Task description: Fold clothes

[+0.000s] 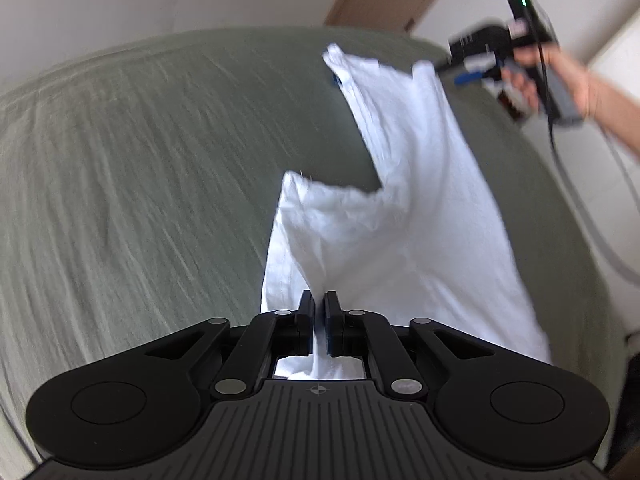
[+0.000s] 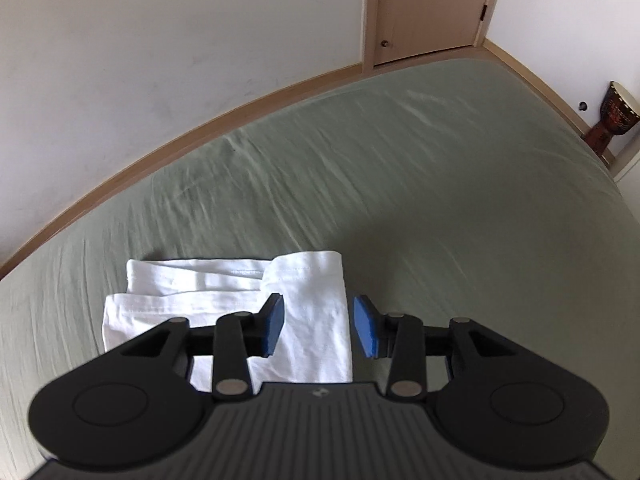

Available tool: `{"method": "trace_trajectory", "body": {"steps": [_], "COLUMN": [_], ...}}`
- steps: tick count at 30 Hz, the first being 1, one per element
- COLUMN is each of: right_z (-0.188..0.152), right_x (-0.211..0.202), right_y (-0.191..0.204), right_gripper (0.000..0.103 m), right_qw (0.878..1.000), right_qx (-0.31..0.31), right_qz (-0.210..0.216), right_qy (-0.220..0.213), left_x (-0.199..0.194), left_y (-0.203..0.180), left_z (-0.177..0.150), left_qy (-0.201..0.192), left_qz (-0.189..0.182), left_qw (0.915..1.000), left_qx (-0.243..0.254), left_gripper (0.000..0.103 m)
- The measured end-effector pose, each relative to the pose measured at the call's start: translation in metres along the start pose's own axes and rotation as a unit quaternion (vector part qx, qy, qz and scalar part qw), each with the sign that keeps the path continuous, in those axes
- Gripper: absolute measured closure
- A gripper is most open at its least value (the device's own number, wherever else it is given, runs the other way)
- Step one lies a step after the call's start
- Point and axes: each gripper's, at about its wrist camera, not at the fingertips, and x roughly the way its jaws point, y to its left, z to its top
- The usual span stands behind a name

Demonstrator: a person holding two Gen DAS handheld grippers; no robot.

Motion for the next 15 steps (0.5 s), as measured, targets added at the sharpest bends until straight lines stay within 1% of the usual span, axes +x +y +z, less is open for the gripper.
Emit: {"method": "trace_trajectory", "body": {"steps": [1, 2, 4, 6, 8, 9, 10, 12, 14, 15], "right_z": [0.002, 0.003, 0.002, 0.000, 0.000, 0.000, 0.000, -0.002, -0.004, -0.006], "right_x": [0.001, 0.002, 0.003, 0.004, 0.005, 0.004, 0.001, -0.002, -0.005, -0.006], "right_y": [-0.002, -0.005, -0.012, -0.017, -0.018, -0.018, -0.018, -0.019, -0.020, -0.021], "right_gripper": [0.062, 0.062, 0.062, 0.062, 0.062, 0.062, 0.062, 0.062, 0.062, 0.062], "right_qw": [1.000, 1.000, 1.000, 1.000, 0.999, 0.999, 0.999, 0.998, 0.997, 0.996], "right_qx": [-0.002, -0.002, 0.001, 0.001, -0.008, -0.014, -0.021, -0.032, -0.043, -0.051], "right_qz": [0.003, 0.007, 0.017, 0.027, 0.036, 0.040, 0.044, 0.057, 0.070, 0.075], "right_qy": [-0.001, -0.002, -0.001, 0.000, 0.004, 0.005, 0.006, 0.009, 0.014, 0.015], "left_x": [-0.006, -0.009, -0.006, 0.005, 0.030, 0.037, 0.055, 0.077, 0.108, 0.122], "left_y": [-0.002, -0.005, -0.013, -0.022, -0.038, -0.041, -0.049, -0.061, -0.073, -0.074], "left_z": [0.007, 0.016, 0.036, 0.057, 0.086, 0.093, 0.108, 0.126, 0.147, 0.157], "left_qy": [-0.012, -0.021, -0.033, -0.041, -0.051, -0.052, -0.055, -0.055, -0.049, -0.042], "left_qz": [0.006, 0.008, 0.013, 0.020, 0.044, 0.047, 0.052, 0.053, 0.051, 0.048], "left_qw": [0.9999, 0.9997, 0.9991, 0.9982, 0.9957, 0.9950, 0.9939, 0.9921, 0.9905, 0.9910], "left_qx": [0.006, 0.013, 0.022, 0.039, 0.064, 0.071, 0.080, 0.099, 0.118, 0.117], "left_gripper": [0.069, 0.064, 0.062, 0.061, 0.061, 0.061, 0.061, 0.061, 0.062, 0.062]}}
